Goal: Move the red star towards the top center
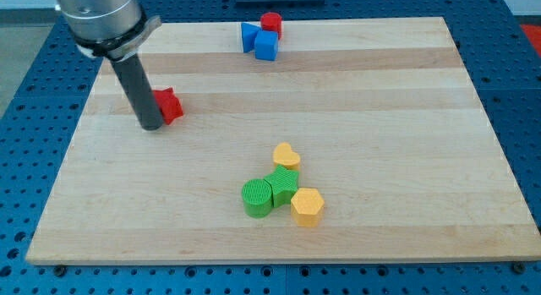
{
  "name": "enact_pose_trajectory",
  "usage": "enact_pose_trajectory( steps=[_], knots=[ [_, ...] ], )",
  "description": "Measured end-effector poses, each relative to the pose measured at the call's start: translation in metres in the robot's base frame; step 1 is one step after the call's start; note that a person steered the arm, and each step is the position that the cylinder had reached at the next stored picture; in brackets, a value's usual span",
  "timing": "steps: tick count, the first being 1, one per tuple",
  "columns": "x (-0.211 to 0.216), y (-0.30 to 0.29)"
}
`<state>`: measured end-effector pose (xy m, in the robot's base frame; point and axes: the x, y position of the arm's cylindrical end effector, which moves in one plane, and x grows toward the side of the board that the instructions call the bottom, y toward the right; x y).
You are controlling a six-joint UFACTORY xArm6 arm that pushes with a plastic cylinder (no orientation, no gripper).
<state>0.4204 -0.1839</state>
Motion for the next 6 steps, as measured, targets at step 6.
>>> enact_pose_trajectory(
  steps=[6],
  knots=[
    [-0.134,0.074]
  ],
)
